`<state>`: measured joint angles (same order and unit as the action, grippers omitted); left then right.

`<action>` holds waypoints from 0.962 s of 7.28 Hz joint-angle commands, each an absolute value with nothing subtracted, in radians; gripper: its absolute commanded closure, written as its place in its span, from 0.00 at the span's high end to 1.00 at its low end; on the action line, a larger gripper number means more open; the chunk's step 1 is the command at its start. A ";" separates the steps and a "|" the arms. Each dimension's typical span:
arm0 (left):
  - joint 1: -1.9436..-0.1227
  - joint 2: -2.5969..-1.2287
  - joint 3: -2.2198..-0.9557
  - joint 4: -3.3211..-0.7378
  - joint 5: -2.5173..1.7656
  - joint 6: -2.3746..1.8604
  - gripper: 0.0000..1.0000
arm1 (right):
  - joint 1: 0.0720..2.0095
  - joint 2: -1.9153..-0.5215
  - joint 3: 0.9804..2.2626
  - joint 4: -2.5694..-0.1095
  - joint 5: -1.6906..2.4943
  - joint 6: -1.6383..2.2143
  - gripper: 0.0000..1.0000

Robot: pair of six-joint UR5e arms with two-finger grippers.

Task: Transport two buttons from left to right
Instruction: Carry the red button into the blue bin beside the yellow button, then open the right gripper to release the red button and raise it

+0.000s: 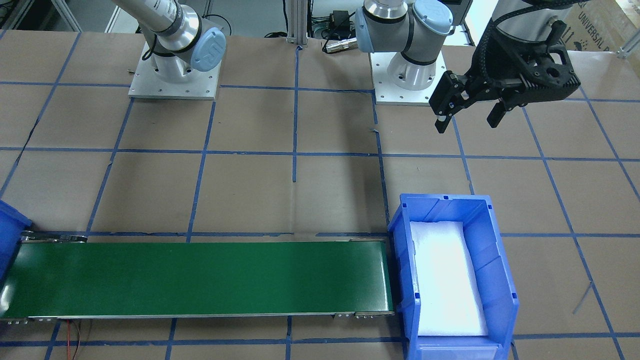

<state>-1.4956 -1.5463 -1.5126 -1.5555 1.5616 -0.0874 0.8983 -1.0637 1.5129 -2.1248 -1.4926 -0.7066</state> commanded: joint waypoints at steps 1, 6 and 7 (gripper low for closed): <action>-1.496 -1.546 -1.514 -1.555 1.562 -0.087 1.00 | 0.897 -1.066 1.523 -2.128 -1.506 -0.709 0.71; -1.496 -1.546 -1.514 -1.555 1.562 -0.084 1.00 | 0.897 -1.244 1.525 -2.021 -1.540 -0.709 1.00; -1.496 -1.546 -1.514 -1.555 1.562 -0.084 1.00 | 0.905 -1.273 1.519 -1.964 -1.539 -0.707 1.00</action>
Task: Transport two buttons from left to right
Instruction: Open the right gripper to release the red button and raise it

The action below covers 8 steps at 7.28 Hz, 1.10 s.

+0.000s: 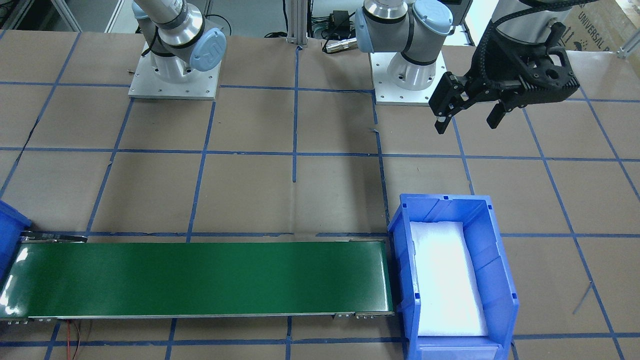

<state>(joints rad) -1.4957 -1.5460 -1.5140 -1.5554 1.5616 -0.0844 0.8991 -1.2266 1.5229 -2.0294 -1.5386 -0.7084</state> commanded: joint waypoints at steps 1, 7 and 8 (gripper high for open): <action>-1.496 -1.546 -1.514 -1.555 1.562 -0.084 1.00 | 0.922 -1.331 1.519 -1.912 -1.536 -0.701 1.00; -1.496 -1.546 -1.514 -1.555 1.562 -0.084 1.00 | 1.268 -1.540 1.502 -1.562 -1.595 -0.406 1.00; -1.496 -1.546 -1.514 -1.555 1.562 -0.083 1.00 | 1.364 -1.537 1.500 -1.562 -1.606 -0.252 1.00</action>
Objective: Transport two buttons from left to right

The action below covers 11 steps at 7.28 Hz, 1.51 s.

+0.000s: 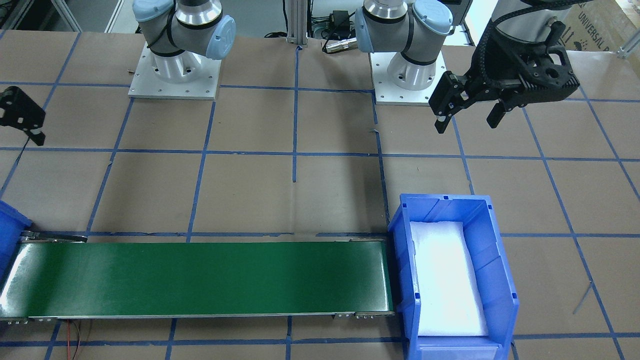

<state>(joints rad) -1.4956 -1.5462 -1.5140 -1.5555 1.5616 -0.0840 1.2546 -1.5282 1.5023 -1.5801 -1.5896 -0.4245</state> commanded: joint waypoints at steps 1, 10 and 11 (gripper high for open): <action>-1.496 -1.546 -1.514 -1.555 1.562 -0.083 1.00 | 1.444 -1.534 1.500 -1.563 -1.606 -0.077 1.00; -1.494 -1.546 -1.514 -1.555 1.562 -0.075 1.00 | 1.488 -1.509 1.500 -1.637 -1.588 -0.011 1.00; -1.496 -1.546 -1.514 -1.555 1.562 -0.075 1.00 | 1.488 -1.509 1.500 -1.637 -1.588 -0.011 1.00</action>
